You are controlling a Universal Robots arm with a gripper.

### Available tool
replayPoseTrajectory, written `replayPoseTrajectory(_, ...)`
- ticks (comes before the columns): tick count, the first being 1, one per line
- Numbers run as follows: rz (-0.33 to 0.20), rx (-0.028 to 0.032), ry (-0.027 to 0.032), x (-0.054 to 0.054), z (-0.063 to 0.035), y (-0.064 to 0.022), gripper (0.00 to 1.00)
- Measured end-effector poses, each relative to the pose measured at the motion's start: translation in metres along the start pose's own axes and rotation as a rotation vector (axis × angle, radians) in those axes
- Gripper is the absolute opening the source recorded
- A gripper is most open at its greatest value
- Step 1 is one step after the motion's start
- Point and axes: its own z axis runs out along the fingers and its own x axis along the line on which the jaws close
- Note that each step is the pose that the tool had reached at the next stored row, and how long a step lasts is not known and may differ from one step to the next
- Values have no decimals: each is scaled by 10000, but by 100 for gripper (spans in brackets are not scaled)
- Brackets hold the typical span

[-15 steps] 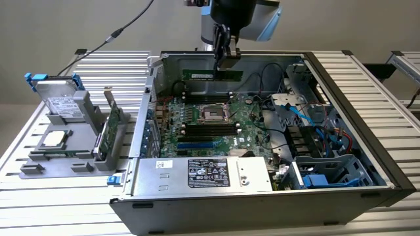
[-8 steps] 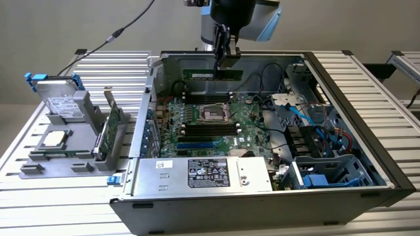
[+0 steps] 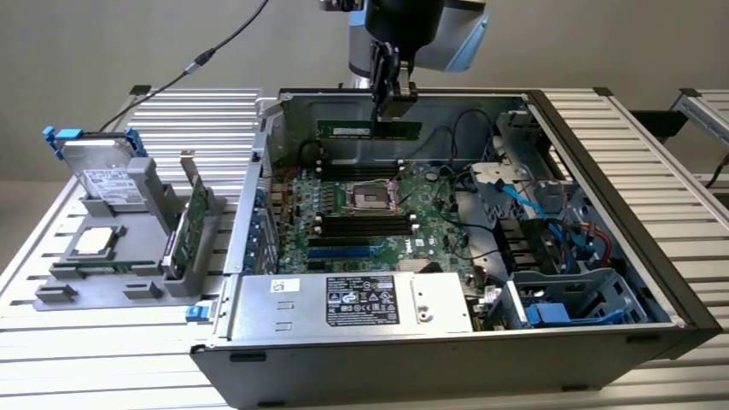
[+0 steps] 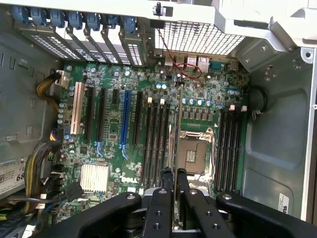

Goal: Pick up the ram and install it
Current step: 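Insert the ram into the slot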

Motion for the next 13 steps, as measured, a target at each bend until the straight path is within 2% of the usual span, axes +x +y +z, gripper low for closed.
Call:
replayPoseTrajectory(5,1,15,0,0,3,0,14)
replayPoseTrajectory(8,-42,35,4,1,55,-6,14)
replayPoseTrajectory(13,-643,25,64,4,145,-14,14)
